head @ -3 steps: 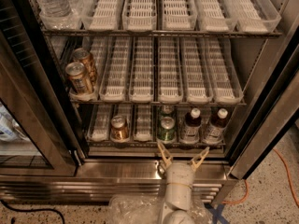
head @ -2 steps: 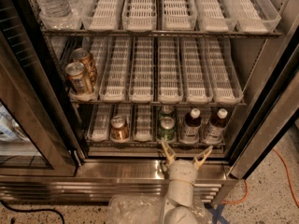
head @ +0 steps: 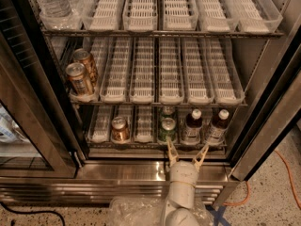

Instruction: Pick blue plastic bottle from bottom shelf of fridge

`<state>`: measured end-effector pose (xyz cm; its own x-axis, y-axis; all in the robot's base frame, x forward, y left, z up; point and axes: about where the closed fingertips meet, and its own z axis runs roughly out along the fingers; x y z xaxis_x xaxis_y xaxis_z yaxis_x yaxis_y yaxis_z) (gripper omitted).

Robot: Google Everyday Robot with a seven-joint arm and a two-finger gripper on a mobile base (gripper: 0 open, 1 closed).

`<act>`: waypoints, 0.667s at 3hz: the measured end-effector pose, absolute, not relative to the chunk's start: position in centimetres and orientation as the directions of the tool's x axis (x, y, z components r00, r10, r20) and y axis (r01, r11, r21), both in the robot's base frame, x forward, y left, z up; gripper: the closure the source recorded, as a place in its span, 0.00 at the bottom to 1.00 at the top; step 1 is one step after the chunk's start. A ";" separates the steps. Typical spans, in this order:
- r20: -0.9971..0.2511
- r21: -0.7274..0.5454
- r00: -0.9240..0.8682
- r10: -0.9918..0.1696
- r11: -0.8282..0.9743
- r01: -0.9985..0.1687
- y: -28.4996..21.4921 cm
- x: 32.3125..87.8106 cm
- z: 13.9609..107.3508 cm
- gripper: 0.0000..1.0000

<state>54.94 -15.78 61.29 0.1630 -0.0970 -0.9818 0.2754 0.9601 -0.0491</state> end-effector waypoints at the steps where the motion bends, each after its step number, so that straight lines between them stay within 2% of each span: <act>1: -0.982 -0.049 0.163 -0.097 0.960 0.275 -15.8 54.9 61.3 0.19; 2: -0.982 -0.049 0.163 -0.097 0.960 0.275 -15.8 54.9 61.3 0.24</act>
Offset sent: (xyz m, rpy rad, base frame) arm 0.0000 0.0000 0.0000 0.0000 0.0000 0.0000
